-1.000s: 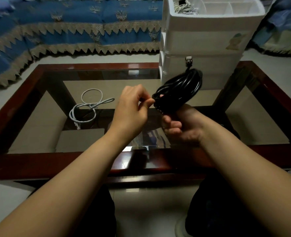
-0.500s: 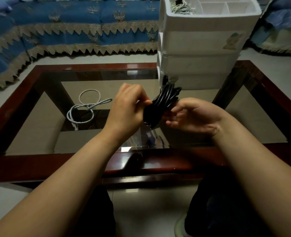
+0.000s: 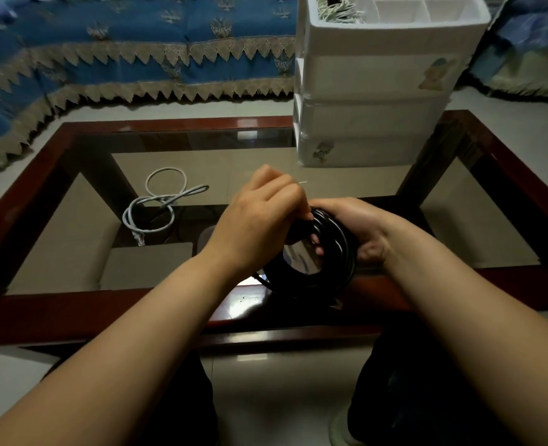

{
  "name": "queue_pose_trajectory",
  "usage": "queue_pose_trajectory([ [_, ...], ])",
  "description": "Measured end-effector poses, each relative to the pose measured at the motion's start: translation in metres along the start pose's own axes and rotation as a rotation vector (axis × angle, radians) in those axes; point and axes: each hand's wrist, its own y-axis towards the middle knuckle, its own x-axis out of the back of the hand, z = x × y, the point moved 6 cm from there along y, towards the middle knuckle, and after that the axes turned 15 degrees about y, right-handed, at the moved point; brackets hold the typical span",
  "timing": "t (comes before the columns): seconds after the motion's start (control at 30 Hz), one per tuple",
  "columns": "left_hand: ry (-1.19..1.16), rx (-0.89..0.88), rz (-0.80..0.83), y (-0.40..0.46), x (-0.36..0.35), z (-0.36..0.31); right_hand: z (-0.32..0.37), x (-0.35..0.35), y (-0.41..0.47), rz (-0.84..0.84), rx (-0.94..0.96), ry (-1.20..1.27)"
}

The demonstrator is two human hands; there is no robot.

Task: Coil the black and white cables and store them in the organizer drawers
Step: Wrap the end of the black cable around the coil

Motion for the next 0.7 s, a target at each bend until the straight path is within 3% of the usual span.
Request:
queue_pose_trajectory([
  [0.2, -0.504, 0.570, 0.048, -0.017, -0.008, 0.021, 0.002, -0.002, 0.005, 0.048, 0.073, 0.037],
  [0.3, -0.767, 0.751, 0.071, -0.024, -0.016, 0.023, 0.003, -0.003, 0.006, 0.045, 0.084, 0.059],
  [0.47, -0.986, 0.846, 0.159, -0.026, -0.019, 0.019, 0.003, -0.004, 0.006, 0.054, 0.070, 0.096],
  [0.7, -1.048, 0.952, 0.160, -0.024, -0.016, 0.017, 0.003, -0.005, 0.009, 0.050, 0.125, 0.133],
])
